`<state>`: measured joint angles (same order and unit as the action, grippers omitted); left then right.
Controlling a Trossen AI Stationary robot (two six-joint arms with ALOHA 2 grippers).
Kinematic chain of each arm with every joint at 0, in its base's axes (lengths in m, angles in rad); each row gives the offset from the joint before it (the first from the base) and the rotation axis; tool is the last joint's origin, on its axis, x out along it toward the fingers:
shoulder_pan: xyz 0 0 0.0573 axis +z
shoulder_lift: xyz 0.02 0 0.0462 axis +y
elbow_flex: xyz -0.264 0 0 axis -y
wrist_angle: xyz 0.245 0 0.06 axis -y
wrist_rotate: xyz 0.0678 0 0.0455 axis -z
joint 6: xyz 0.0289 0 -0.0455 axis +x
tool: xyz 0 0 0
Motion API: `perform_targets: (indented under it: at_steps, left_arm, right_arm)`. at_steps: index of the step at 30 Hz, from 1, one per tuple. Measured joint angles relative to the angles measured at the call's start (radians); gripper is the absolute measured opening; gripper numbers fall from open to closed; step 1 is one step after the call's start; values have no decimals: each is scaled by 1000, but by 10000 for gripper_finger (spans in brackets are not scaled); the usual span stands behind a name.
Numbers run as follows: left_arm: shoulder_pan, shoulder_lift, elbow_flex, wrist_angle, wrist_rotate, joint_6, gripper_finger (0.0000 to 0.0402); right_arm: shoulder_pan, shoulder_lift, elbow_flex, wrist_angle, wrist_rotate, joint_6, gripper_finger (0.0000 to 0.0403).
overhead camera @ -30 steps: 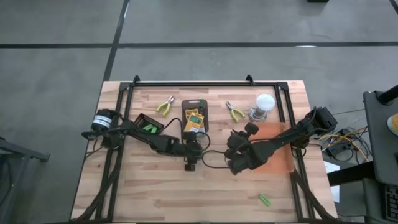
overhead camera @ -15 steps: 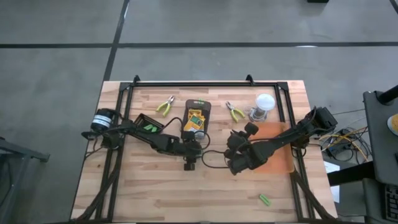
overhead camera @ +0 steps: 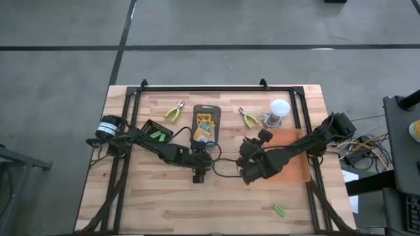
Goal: Pick & Place School Supplies
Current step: Put the middle light green eraser into the black bin
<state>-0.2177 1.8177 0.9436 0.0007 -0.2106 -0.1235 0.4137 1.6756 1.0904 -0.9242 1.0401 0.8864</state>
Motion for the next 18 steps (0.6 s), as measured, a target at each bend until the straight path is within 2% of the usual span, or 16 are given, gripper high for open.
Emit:
perform_targets:
  at_steps: [4,18]
  left_arm:
    - [-11,2,-2,0,-61,28,213]
    - [-11,2,-2,8,-76,1,213]
  right_arm:
    - [0,0,0,1,0,0,43]
    - [0,0,0,24,0,0,43]
